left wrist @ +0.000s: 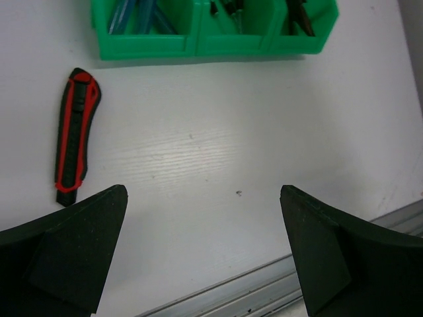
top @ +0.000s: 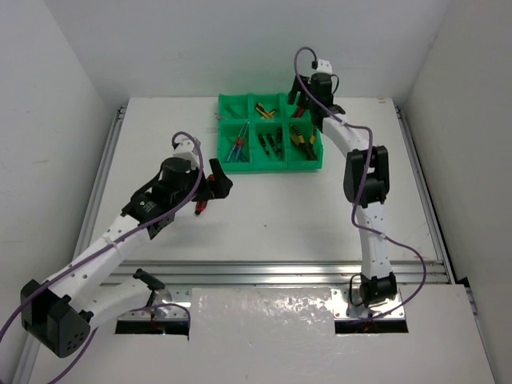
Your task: Sort the tools into containers
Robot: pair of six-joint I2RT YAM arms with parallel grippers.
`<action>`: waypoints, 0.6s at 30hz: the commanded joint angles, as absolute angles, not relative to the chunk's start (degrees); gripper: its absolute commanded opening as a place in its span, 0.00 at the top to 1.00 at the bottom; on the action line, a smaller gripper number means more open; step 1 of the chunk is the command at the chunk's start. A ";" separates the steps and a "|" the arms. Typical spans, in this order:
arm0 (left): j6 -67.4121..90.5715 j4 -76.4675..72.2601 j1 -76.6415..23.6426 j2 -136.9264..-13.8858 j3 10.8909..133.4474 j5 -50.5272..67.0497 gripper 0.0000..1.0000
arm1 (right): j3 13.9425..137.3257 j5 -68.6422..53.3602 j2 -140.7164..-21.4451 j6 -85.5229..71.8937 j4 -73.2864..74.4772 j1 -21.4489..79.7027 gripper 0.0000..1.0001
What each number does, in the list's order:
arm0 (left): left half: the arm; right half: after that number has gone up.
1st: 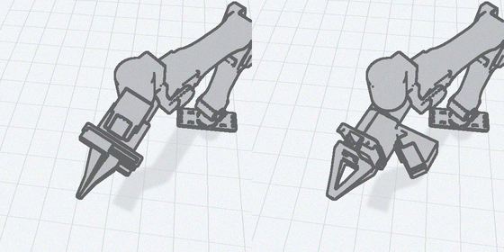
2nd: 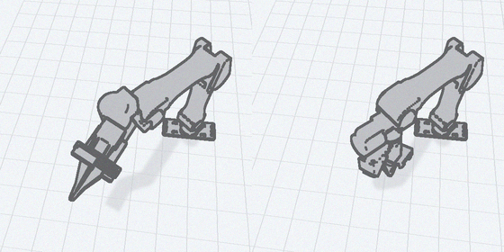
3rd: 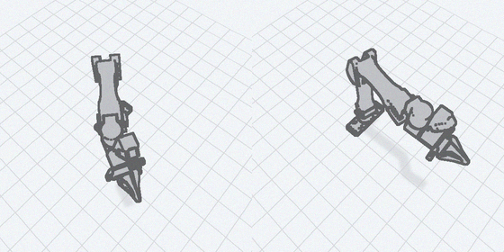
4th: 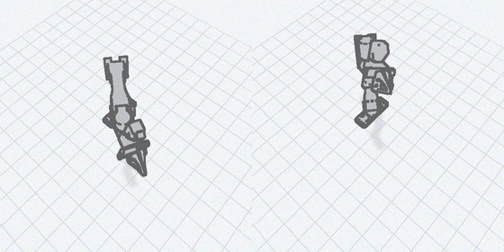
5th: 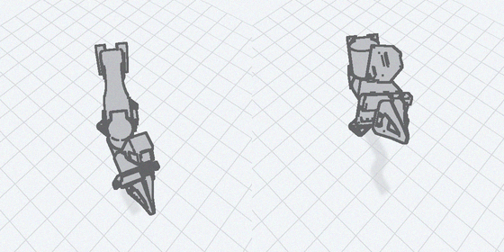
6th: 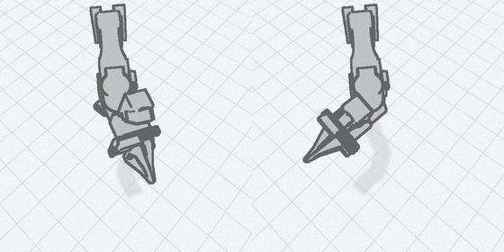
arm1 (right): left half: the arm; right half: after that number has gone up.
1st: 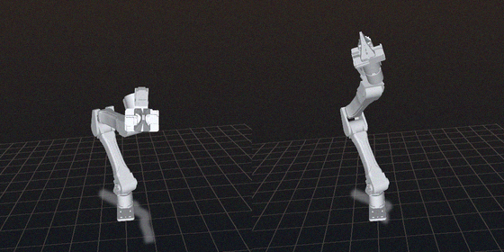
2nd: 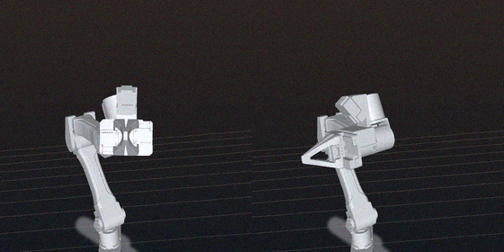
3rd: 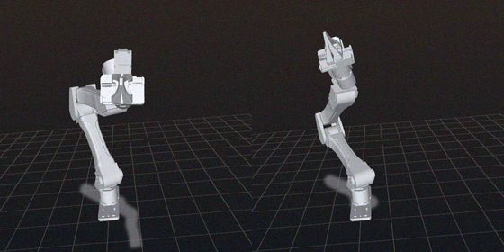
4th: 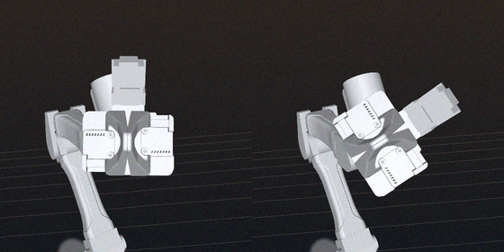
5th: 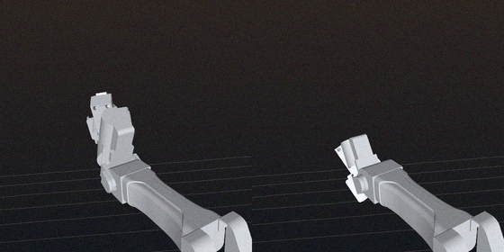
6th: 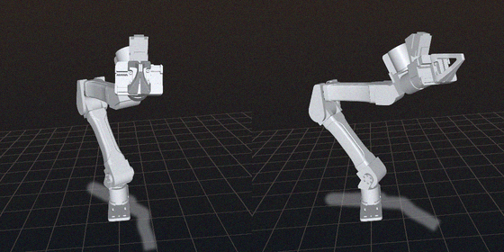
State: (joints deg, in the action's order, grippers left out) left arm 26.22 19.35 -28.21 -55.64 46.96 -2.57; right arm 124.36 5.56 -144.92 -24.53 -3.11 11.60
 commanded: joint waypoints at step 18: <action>19.25 30.33 -12.04 -105.65 66.63 -0.70 0.22 | 64.80 -16.69 -77.28 -21.62 16.36 26.18 0.01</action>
State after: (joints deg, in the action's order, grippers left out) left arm 19.53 29.30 -12.82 -106.50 66.65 -2.68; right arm 70.76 -12.64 -81.03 -21.12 17.43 26.33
